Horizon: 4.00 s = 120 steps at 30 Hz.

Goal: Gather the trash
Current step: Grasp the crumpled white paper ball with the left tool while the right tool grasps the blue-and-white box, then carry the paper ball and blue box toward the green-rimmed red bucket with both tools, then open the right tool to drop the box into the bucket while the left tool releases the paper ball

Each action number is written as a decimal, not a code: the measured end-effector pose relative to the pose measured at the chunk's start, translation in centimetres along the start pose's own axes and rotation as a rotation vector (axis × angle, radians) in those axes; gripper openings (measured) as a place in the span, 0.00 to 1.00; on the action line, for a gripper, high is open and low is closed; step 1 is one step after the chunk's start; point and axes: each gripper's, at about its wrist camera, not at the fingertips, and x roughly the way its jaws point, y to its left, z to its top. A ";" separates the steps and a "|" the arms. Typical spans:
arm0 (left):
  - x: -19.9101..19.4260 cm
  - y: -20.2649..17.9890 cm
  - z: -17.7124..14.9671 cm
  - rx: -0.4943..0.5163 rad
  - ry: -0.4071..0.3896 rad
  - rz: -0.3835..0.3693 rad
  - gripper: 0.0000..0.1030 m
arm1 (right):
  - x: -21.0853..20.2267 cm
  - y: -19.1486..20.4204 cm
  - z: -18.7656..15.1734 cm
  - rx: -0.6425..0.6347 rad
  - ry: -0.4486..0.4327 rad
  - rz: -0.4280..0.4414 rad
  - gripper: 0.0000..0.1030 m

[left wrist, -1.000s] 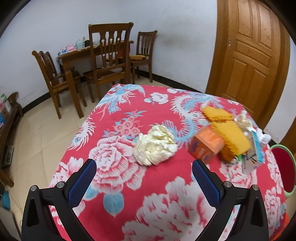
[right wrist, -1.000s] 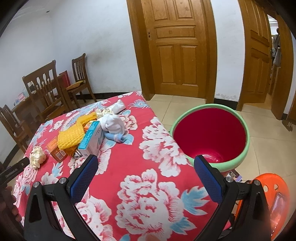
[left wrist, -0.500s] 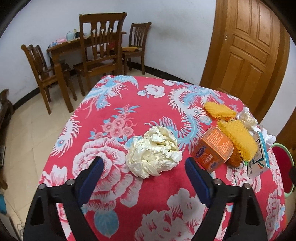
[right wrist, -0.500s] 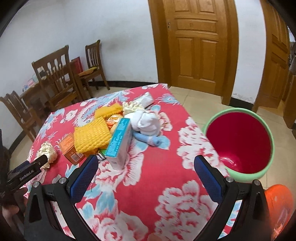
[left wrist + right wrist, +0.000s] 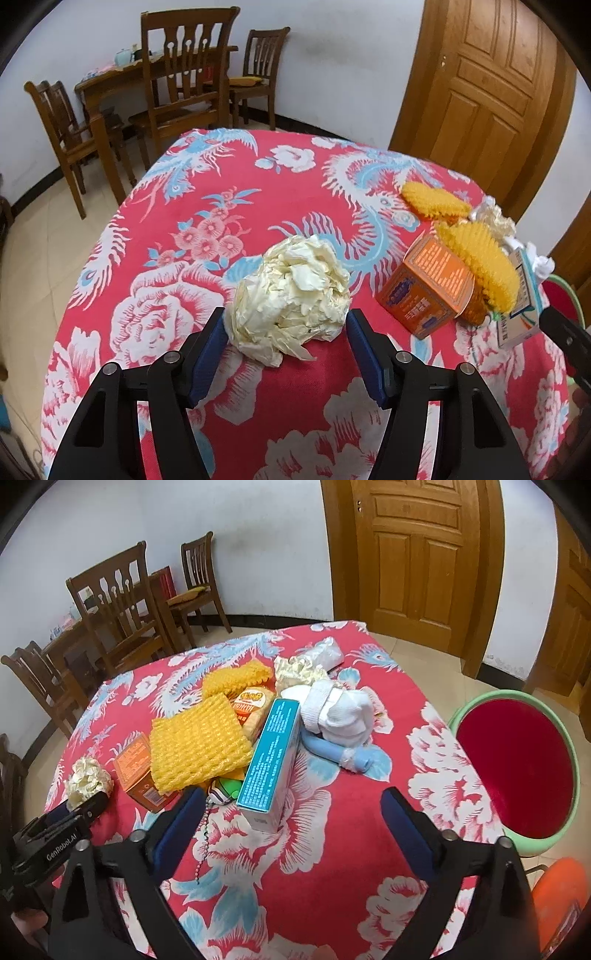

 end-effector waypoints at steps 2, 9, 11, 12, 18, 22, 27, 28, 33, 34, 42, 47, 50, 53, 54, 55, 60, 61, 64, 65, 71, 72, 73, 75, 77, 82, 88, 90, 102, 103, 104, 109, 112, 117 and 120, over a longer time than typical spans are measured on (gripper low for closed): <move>0.3 0.0 -0.1 -0.001 0.011 -0.008 0.65 | 0.5 0.1 0.0 -0.002 0.009 0.001 0.87; 0.4 -0.2 -0.2 0.014 0.005 -0.037 0.54 | 2.5 0.1 0.0 0.013 0.073 0.039 0.52; 0.3 -0.3 -0.3 0.019 -0.001 -0.045 0.51 | 2.8 0.1 -0.1 0.019 0.080 0.056 0.43; 0.3 -0.4 -0.2 0.022 0.000 -0.048 0.49 | 2.8 0.0 -0.2 0.024 0.077 0.060 0.37; -0.2 -0.7 -0.4 0.037 -0.003 -0.046 0.42 | 2.0 -0.3 -0.5 0.021 0.043 0.068 0.21; -1.1 -0.8 -0.4 0.029 -0.017 -0.047 0.41 | 0.9 -0.5 -0.7 0.016 0.024 0.074 0.21; -2.5 -0.9 -0.4 0.020 -0.041 -0.048 0.41 | -1.0 -0.8 -1.0 0.007 -0.013 0.098 0.21; -2.9 -0.9 -0.4 0.018 -0.048 -0.049 0.41 | -1.5 -0.9 -1.1 0.008 -0.021 0.105 0.21; -4.5 -1.3 -0.2 0.016 -0.077 -0.056 0.41 | -4.0 -1.4 -1.4 0.007 -0.068 0.124 0.21; -4.8 -1.4 -0.1 0.018 -0.084 -0.057 0.41 | -4.5 -1.5 -1.5 0.007 -0.075 0.126 0.21; -7.6 -3.1 0.3 0.037 -0.142 -0.088 0.41 | -7.9 -3.1 -1.3 0.021 -0.151 0.126 0.21; -9.2 -4.5 0.7 0.058 -0.176 -0.110 0.41 | -9.7 -4.5 -1.1 0.034 -0.185 0.120 0.21; -9.8 -5.7 1.0 0.074 -0.191 -0.125 0.41 | -10.5 -5.4 -1.0 0.048 -0.202 0.110 0.21; -10.2 -6.8 1.3 0.091 -0.201 -0.141 0.41 | -11.2 -6.4 -1.0 0.064 -0.214 0.101 0.21; -10.3 -7.2 1.4 0.095 -0.204 -0.147 0.41 | -11.4 -6.8 -0.9 0.068 -0.219 0.098 0.21; -10.4 -7.5 1.4 0.098 -0.206 -0.153 0.41 | -11.6 -7.1 -0.9 0.070 -0.222 0.095 0.21; -10.8 -9.7 1.8 0.120 -0.215 -0.184 0.41 | -12.2 -8.9 -0.7 0.092 -0.235 0.068 0.21; -10.8 -10.2 1.9 0.125 -0.217 -0.191 0.41 | -12.3 -9.1 -0.7 0.097 -0.236 0.062 0.21; -10.9 -11.7 2.0 0.143 -0.220 -0.210 0.41 | -12.4 -10.4 -0.6 0.118 -0.240 0.040 0.21; -10.9 -12.2 2.1 0.149 -0.219 -0.218 0.41 | -12.5 -10.8 -0.5 0.125 -0.241 0.030 0.21; -10.7 -15.9 2.3 0.206 -0.214 -0.260 0.41 | -12.6 -13.6 -0.6 0.174 -0.243 -0.011 0.21; -10.6 -16.4 2.3 0.213 -0.214 -0.265 0.41 | -12.5 -14.1 -0.6 0.183 -0.241 -0.017 0.21; -10.6 -17.0 2.4 0.221 -0.213 -0.271 0.41 | -12.5 -14.6 -0.7 0.189 -0.240 -0.022 0.21; -10.4 -18.2 2.4 0.234 -0.211 -0.285 0.41 | -12.5 -15.7 -0.7 0.206 -0.236 -0.035 0.21; -10.2 -19.5 2.4 0.249 -0.206 -0.298 0.41 | -12.4 -16.7 -0.7 0.221 -0.233 -0.044 0.21; -9.3 -23.1 2.0 0.301 -0.176 -0.337 0.41 | -11.8 -19.2 -1.0 0.268 -0.217 -0.074 0.21; -8.2 -27.0 1.2 0.363 -0.138 -0.383 0.41 | -10.3 -22.1 -1.5 0.325 -0.168 -0.106 0.21; -7.8 -28.3 1.0 0.377 -0.126 -0.393 0.41 | -9.7 -22.9 -1.6 0.342 -0.152 -0.116 0.21; -4.5 -34.2 -0.1 0.450 -0.039 -0.430 0.41 | -6.0 -27.2 -2.6 0.425 -0.052 -0.158 0.21; -4.2 -34.5 -0.2 0.455 -0.033 -0.430 0.41 | -5.8 -27.4 -2.7 0.426 -0.046 -0.160 0.21; -3.9 -34.9 -0.3 0.459 -0.027 -0.429 0.41 | -5.5 -27.7 -2.7 0.430 -0.038 -0.162 0.21; -2.3 -36.0 -0.5 0.470 0.002 -0.424 0.41 | -4.4 -28.8 -2.9 0.446 -0.010 -0.167 0.22; -1.8 -36.7 -0.8 0.475 0.016 -0.421 0.41 | -4.0 -29.3 -2.9 0.455 0.000 -0.164 0.22; -0.9 -37.7 -1.0 0.487 0.034 -0.418 0.41 | -4.1 -29.9 -2.9 0.472 -0.006 -0.163 0.30; -0.6 -37.9 -1.1 0.490 0.043 -0.415 0.41 | -4.2 -30.2 -2.9 0.481 -0.011 -0.163 0.31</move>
